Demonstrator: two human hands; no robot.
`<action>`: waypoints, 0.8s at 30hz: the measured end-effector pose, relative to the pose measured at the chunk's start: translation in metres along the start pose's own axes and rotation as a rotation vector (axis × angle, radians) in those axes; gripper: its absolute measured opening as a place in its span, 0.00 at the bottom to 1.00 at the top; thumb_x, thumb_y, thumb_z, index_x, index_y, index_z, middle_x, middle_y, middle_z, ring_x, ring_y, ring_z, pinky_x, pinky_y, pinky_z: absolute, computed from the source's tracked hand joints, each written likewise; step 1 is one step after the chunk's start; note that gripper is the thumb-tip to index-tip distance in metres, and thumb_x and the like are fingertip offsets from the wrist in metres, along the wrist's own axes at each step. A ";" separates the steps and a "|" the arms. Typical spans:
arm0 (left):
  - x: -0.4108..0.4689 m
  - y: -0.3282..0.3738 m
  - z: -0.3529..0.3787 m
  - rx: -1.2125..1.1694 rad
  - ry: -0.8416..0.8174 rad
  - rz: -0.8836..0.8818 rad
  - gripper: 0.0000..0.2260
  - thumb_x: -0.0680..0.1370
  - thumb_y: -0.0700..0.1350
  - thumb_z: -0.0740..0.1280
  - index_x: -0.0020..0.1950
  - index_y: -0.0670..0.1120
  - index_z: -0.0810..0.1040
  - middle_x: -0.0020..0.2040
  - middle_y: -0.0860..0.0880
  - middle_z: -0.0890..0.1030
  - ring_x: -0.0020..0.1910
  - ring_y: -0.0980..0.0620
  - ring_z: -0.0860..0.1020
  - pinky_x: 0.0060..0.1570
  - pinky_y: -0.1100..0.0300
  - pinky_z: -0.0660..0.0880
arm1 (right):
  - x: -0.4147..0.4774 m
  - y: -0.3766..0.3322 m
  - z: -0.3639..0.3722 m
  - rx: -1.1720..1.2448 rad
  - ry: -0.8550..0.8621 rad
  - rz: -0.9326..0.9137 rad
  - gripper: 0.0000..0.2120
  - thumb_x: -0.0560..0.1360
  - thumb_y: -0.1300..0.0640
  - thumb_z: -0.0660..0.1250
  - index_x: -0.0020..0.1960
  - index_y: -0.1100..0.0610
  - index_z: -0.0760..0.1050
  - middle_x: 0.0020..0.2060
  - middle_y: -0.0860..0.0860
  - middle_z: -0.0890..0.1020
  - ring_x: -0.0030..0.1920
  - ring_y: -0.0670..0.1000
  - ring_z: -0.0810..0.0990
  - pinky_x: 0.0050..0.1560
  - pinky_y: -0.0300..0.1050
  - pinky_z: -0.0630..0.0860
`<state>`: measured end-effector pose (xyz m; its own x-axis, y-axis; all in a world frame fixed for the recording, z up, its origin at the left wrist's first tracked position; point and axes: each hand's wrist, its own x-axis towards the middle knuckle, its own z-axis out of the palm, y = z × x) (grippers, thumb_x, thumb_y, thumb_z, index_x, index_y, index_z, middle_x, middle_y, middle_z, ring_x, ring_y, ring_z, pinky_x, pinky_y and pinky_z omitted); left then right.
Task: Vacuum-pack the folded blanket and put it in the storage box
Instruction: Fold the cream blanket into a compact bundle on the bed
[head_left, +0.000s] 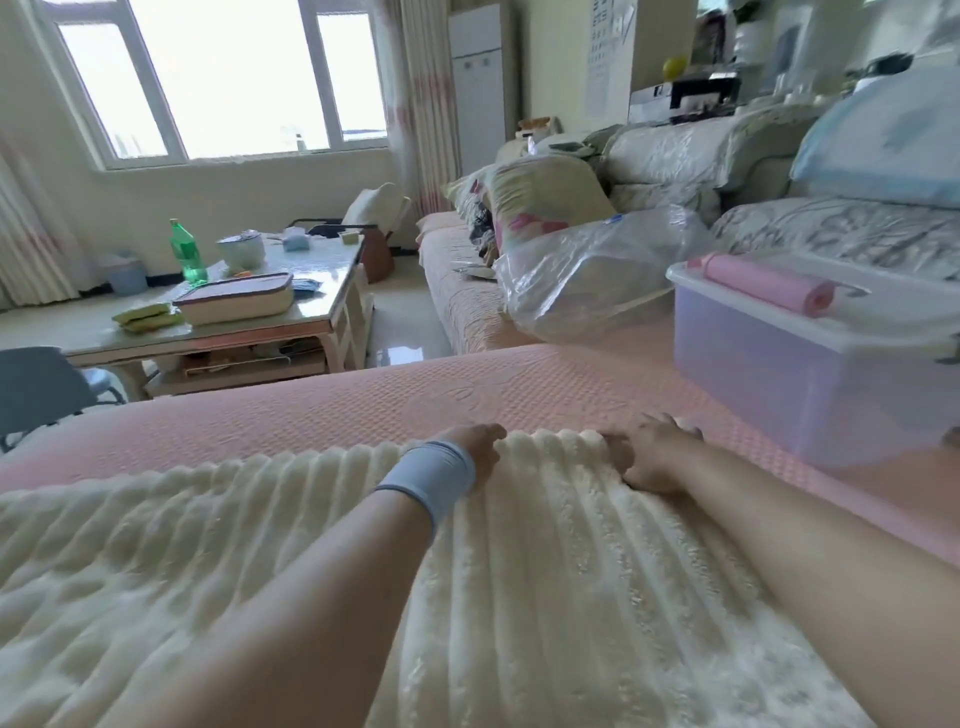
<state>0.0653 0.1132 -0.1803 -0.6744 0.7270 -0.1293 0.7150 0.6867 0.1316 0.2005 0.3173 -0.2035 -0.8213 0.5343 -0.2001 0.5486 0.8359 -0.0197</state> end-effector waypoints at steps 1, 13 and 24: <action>0.008 0.005 0.004 0.030 -0.003 -0.004 0.21 0.82 0.47 0.57 0.75 0.52 0.63 0.72 0.46 0.69 0.69 0.43 0.69 0.65 0.51 0.67 | 0.004 0.005 0.003 -0.002 -0.035 0.011 0.38 0.70 0.46 0.65 0.76 0.30 0.54 0.75 0.50 0.63 0.77 0.55 0.56 0.73 0.62 0.61; 0.083 0.013 -0.017 -0.023 0.379 0.038 0.17 0.79 0.51 0.63 0.68 0.51 0.71 0.65 0.46 0.75 0.64 0.44 0.72 0.61 0.56 0.69 | 0.062 0.033 -0.070 -0.430 0.472 -0.122 0.21 0.77 0.55 0.57 0.68 0.42 0.72 0.64 0.53 0.74 0.65 0.57 0.71 0.60 0.53 0.72; 0.045 0.027 0.047 0.111 -0.141 0.029 0.27 0.80 0.61 0.53 0.78 0.61 0.48 0.80 0.53 0.46 0.78 0.48 0.45 0.76 0.44 0.48 | 0.026 0.015 0.029 -0.028 -0.072 -0.013 0.27 0.83 0.40 0.44 0.80 0.40 0.43 0.81 0.52 0.43 0.80 0.56 0.42 0.75 0.70 0.44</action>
<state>0.0631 0.1642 -0.2289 -0.6266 0.7330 -0.2646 0.7547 0.6555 0.0287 0.1916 0.3404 -0.2375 -0.8142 0.5139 -0.2702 0.5327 0.8463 0.0041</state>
